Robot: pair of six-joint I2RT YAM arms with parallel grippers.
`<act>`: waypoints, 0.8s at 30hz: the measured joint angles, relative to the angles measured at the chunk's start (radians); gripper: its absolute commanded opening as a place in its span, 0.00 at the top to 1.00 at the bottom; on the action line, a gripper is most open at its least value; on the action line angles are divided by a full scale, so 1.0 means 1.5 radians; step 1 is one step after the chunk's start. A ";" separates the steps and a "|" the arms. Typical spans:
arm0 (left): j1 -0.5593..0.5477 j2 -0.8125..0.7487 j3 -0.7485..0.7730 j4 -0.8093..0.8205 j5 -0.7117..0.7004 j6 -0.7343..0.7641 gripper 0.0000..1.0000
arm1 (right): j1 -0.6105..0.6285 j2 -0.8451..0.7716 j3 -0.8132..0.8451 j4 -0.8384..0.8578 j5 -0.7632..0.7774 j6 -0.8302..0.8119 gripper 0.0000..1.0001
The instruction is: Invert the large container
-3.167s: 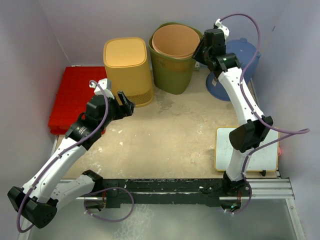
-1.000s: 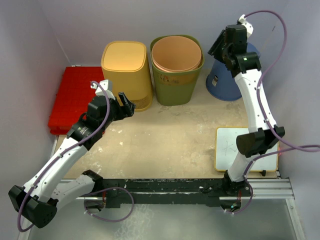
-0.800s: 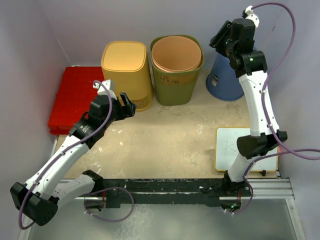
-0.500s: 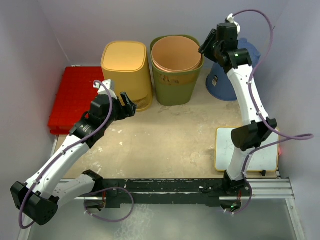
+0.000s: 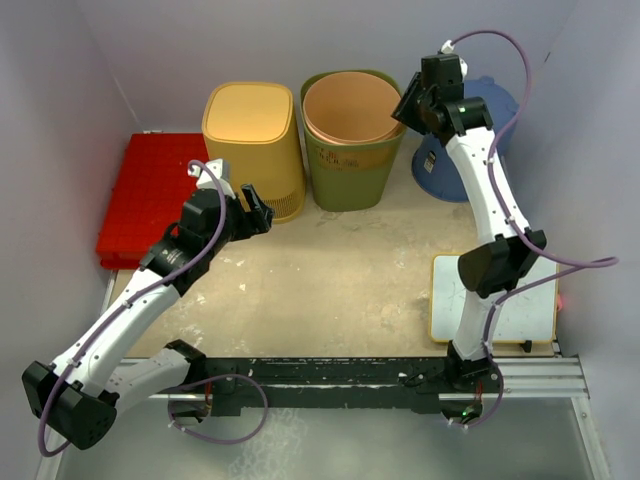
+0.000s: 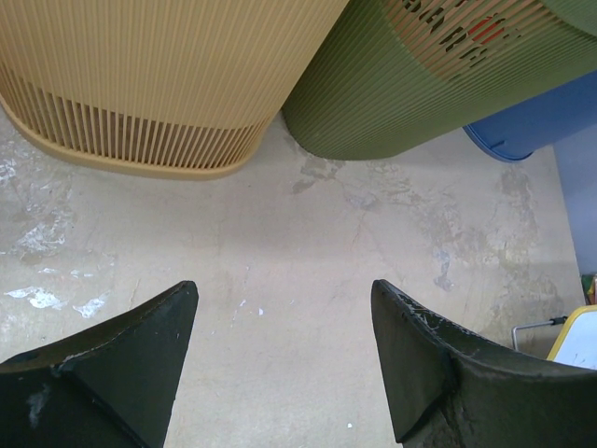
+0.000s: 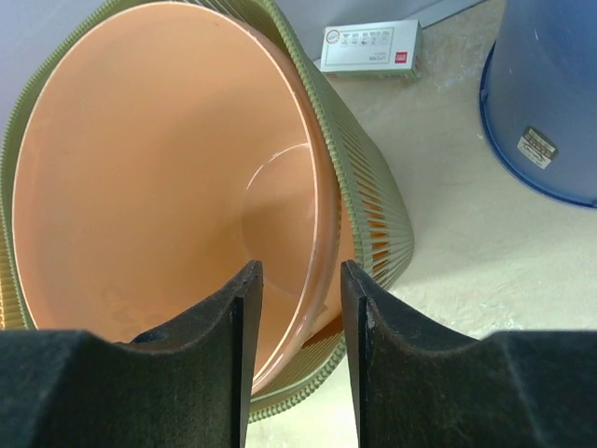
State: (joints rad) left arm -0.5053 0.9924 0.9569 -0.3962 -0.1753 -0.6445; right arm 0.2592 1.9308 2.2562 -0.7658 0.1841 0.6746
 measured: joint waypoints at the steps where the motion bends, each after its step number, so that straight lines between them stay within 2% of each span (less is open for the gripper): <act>1: 0.000 0.001 0.000 0.000 0.000 0.000 0.27 | 0.001 0.003 0.002 -0.004 0.001 0.000 0.59; 13: 0.000 0.002 -0.004 0.009 0.000 0.000 0.27 | 0.019 0.057 0.071 -0.060 0.035 -0.002 0.66; 16: 0.000 0.002 -0.004 0.009 0.000 0.000 0.27 | 0.019 0.076 0.102 -0.077 0.044 -0.004 0.77; 20: 0.000 0.002 -0.004 0.009 0.000 0.000 0.27 | 0.018 0.090 0.114 -0.079 0.058 -0.005 0.99; 24: 0.000 0.002 -0.004 0.009 0.000 0.000 0.27 | 0.017 0.090 0.114 -0.072 0.071 -0.008 1.00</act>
State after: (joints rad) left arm -0.5053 0.9947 0.9504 -0.3824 -0.1753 -0.6441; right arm 0.2852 2.0655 2.4271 -0.8738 0.2901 0.6624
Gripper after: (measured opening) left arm 0.724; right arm 0.020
